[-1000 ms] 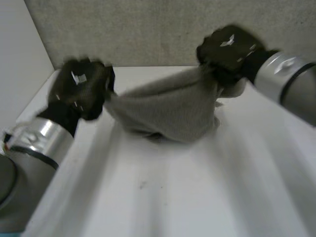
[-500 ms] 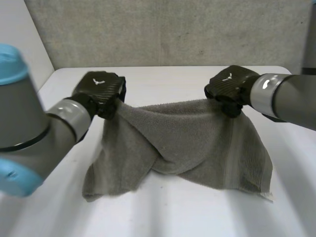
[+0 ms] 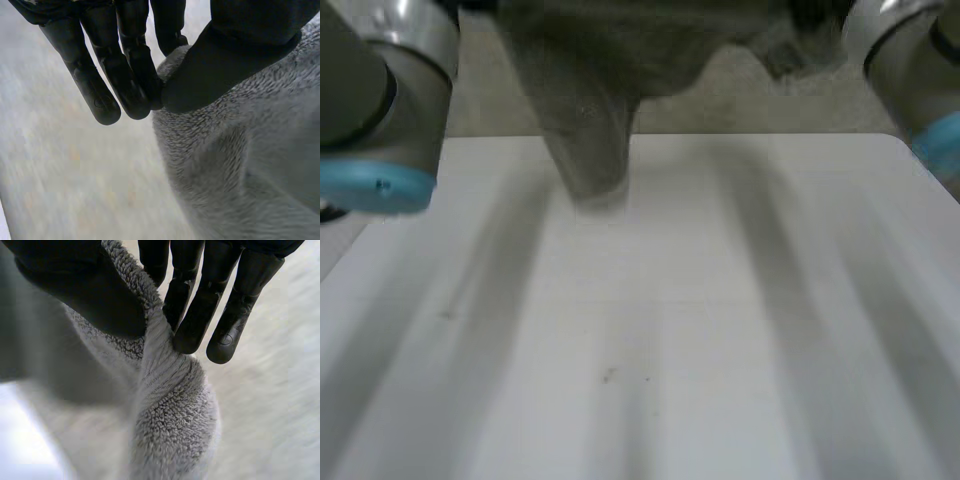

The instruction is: Fold the towel.

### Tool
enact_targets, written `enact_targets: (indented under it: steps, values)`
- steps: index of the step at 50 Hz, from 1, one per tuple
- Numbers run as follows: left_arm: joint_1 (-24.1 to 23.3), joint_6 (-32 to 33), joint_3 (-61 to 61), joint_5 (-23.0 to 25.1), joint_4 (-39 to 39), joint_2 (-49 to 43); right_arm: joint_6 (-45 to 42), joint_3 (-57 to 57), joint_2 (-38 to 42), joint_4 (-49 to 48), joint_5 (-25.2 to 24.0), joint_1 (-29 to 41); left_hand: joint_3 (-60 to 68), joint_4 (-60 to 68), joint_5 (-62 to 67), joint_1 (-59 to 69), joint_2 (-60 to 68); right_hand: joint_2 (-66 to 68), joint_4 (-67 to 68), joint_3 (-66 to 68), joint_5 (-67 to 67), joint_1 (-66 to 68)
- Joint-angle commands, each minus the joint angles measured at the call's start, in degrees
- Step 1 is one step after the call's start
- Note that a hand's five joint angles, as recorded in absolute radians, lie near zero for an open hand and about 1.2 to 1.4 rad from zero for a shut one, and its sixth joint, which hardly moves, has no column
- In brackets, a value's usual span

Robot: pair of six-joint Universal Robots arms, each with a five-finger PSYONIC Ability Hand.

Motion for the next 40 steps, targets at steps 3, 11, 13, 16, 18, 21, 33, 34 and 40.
enact_targets:
  steps: [3,11,13,16,18,21,33,34,40]
  values:
    - [-0.6,0.3,-29.2,0.1,0.8,2.2,-1.3,24.6,-2.2,5.4,-5.7,0.0,10.2,10.2,10.4,11.2,10.3,10.5,10.3,10.3,10.8,0.6]
    - [-2.6,0.3,-45.8,0.2,2.6,-2.6,-4.4,40.8,0.4,1.4,-5.6,-0.2,10.2,10.2,10.4,11.2,10.3,10.5,10.3,10.3,10.8,0.6]
    - [-3.5,0.3,-49.4,0.2,2.2,-3.1,-6.4,45.4,-0.2,0.5,-5.3,-0.3,10.2,10.2,10.4,11.2,10.3,10.5,10.3,10.3,10.8,0.6]
    - [-4.0,0.2,-52.3,0.1,1.6,-2.2,-6.9,49.7,-2.7,-0.3,-5.8,-0.5,10.2,10.2,10.4,11.2,10.3,10.5,10.3,10.3,10.8,0.6]
    - [-4.2,0.2,-53.7,0.1,1.2,-1.3,-7.0,51.6,-4.5,-1.1,-5.9,-0.8,10.2,10.2,10.4,11.2,10.3,10.5,10.3,10.3,10.8,0.6]
    - [-5.8,0.1,-56.2,0.1,0.5,1.9,-7.2,56.2,-8.0,-3.0,-6.0,-2.5,7.4,7.4,7.6,8.4,7.4,10.5,10.3,10.3,10.8,0.6]
    - [-12.6,0.8,-56.3,0.2,0.3,10.6,-11.4,70.2,-14.6,-12.4,-7.7,-3.9,-44.6,-44.6,-44.4,-43.6,-44.6,10.5,10.3,10.3,10.8,0.6]
    - [-12.6,1.6,-54.5,0.6,0.7,10.9,-12.0,71.2,-14.6,-14.0,-7.7,-3.9,-46.1,-46.1,-45.9,-45.1,-46.1,10.5,10.3,10.3,10.8,0.6]
    - [-9.6,12.1,-44.6,5.8,1.8,6.0,-13.9,72.1,-14.1,-15.7,-7.3,-3.7,-46.9,-46.9,-46.7,-46.0,-46.9,10.5,10.3,10.3,10.8,0.6]
